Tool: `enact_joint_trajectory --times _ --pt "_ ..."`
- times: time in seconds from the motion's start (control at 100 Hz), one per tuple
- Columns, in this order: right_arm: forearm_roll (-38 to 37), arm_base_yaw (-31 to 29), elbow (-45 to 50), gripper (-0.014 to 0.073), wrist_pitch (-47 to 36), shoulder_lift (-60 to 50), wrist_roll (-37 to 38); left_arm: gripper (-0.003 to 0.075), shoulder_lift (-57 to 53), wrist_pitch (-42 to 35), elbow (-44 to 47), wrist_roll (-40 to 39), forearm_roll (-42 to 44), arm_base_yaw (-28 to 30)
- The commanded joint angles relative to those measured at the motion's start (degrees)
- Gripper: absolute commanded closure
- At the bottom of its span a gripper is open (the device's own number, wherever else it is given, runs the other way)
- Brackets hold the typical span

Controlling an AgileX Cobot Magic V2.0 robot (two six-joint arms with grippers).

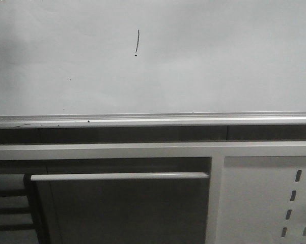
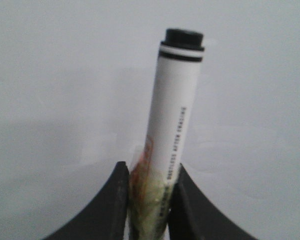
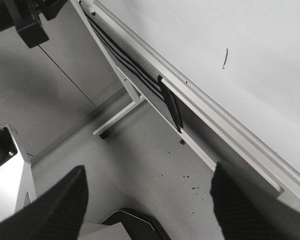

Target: Write number 1 on whiteboard

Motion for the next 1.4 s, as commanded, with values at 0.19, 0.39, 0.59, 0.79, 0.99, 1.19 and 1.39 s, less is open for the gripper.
enact_joint_trajectory --times 0.19,0.39,0.59,0.79,0.99,1.19,1.39 --pt "2.6 -0.3 -1.8 0.0123 -1.2 -1.3 0.0 0.0741 7.2 -11.5 -1.2 -11.9 11.4 -0.6" --pt "2.5 -0.3 -1.8 0.0123 -1.2 -1.3 0.0 0.0741 10.3 -12.1 -1.2 -14.0 11.9 -0.5" --pt "2.3 -0.3 -1.8 0.0123 -1.2 -1.3 0.0 0.0741 12.1 -12.0 -2.1 -14.0 13.1 -0.3" --pt "2.2 -0.3 -1.8 0.0123 -1.2 -1.3 0.0 0.0741 15.0 -12.7 -4.3 -14.0 13.1 0.4" --pt "2.1 -0.3 -1.8 0.0123 -1.2 -1.3 0.0 0.0741 16.1 -12.5 -6.2 -14.5 13.1 3.5" --pt "2.1 -0.3 -1.8 0.0123 -1.3 -1.3 0.0 0.0741 16.3 -10.8 -6.7 -15.9 15.1 6.6" --pt "2.1 -0.3 -1.8 0.0123 -1.4 -1.3 0.0 0.074 16.3 -10.7 -6.7 -15.9 15.6 7.1"
